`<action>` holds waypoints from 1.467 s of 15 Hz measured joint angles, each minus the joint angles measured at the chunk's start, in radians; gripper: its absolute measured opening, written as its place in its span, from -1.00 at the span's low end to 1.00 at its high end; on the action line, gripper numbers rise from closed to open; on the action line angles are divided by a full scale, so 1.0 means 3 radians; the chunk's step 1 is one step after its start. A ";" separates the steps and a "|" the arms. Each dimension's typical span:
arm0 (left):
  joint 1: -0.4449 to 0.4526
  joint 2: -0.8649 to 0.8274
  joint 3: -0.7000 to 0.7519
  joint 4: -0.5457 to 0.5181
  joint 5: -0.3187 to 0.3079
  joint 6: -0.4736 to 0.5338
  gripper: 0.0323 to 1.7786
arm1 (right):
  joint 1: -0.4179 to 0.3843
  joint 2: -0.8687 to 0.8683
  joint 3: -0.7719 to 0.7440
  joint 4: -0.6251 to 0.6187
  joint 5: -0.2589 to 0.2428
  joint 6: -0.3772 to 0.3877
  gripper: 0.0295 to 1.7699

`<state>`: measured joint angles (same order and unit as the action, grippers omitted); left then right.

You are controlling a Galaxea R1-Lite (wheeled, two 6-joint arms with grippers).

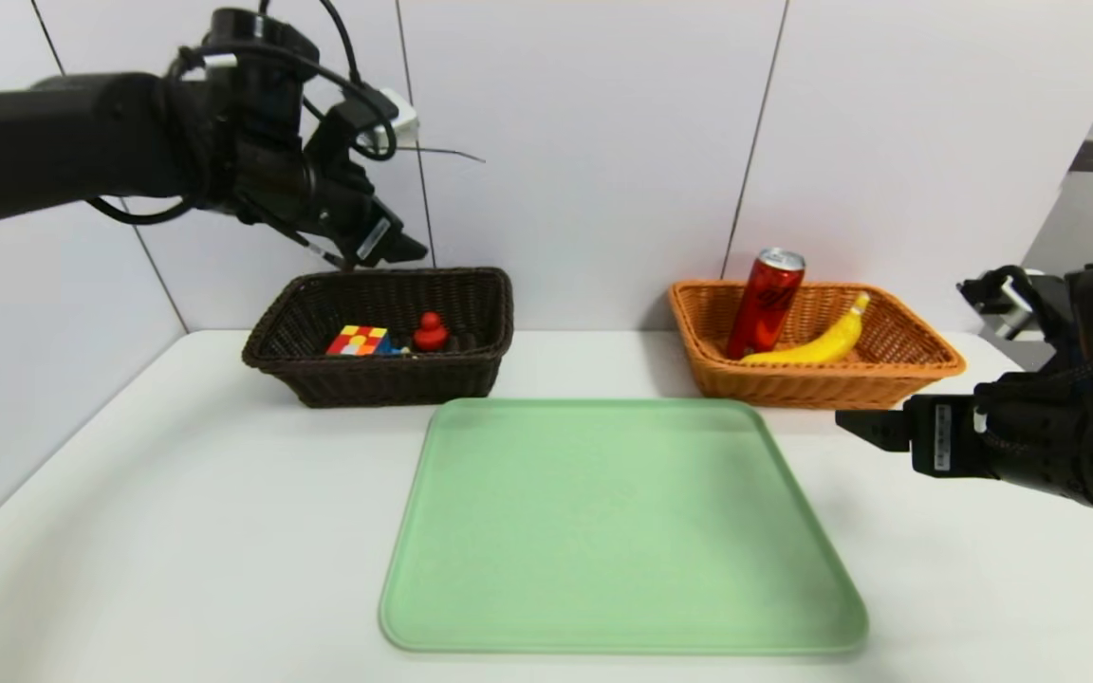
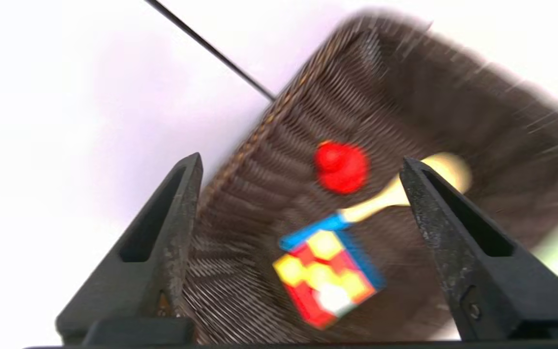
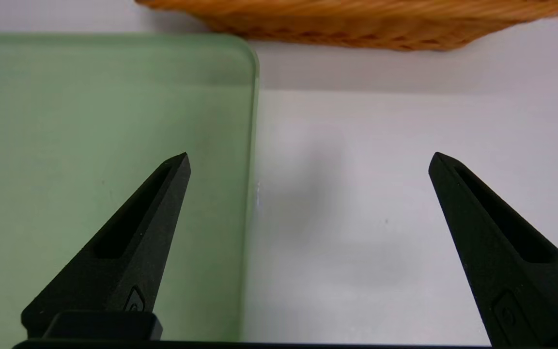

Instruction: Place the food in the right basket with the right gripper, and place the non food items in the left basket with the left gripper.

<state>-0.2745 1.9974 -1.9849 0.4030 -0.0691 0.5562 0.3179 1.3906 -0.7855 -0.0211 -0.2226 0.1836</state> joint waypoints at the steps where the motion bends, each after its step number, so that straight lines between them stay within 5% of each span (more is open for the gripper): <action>1: -0.0085 -0.0156 0.0004 0.0126 0.0106 -0.0399 0.66 | -0.0003 -0.0003 -0.0084 0.0000 0.0024 0.0001 0.92; 4: -0.0260 -0.0704 0.0061 0.0701 0.0226 -0.1758 0.75 | -0.0005 -0.0024 -0.0244 -0.0004 0.0248 -0.0140 0.92; 7: -0.0313 -0.1339 0.0309 0.1070 0.0260 -0.2452 0.80 | -0.0094 -0.0060 -0.0303 -0.0004 0.0303 -0.0618 0.92; 10: -0.0252 -0.1953 0.0626 0.1153 0.0531 -0.2388 0.84 | -0.0441 -0.0158 -0.0308 -0.0087 0.0293 -0.0798 0.92; 13: 0.0133 -0.2449 0.1052 0.1150 0.0872 -0.2386 0.86 | -0.0851 -0.0484 -0.0010 -0.0159 0.0304 -0.0801 0.92; 22: 0.0462 -0.4623 0.2872 0.0870 0.0940 -0.2167 0.89 | -0.1176 -0.2400 0.1241 -0.0130 0.0406 -0.0772 0.92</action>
<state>-0.1360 0.6104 -1.1232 0.6638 0.2130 -0.0938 -0.0349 0.6706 -0.4132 -0.0600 -0.1009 -0.0481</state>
